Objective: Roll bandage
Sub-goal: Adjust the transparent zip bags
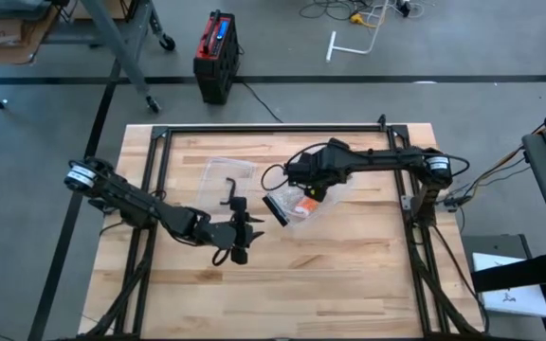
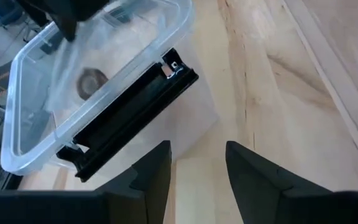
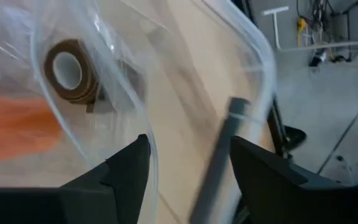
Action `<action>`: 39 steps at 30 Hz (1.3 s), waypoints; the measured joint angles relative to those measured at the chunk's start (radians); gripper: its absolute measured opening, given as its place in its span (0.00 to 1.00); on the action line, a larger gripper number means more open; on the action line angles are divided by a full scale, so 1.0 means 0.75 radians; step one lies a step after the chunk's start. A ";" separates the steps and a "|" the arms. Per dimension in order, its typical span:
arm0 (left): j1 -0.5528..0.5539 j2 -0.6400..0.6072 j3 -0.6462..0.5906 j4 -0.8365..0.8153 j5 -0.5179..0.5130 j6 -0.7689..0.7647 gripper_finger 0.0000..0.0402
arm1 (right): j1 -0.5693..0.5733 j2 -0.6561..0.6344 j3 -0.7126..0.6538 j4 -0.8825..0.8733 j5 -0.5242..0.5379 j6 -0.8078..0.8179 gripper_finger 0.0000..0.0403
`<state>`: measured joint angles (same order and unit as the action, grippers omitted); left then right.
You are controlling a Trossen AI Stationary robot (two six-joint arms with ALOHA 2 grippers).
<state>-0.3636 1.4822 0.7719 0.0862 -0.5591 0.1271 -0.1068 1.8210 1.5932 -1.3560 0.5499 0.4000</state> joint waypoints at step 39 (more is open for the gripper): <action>-0.003 -0.013 -0.002 -0.038 -0.006 -0.021 0.31 | 0.121 -0.177 -0.174 0.541 -0.538 -0.005 0.74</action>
<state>-0.3656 1.4727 0.7708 0.0574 -0.5633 0.1112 -0.0160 1.6882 1.4627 -0.9500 0.1461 0.3962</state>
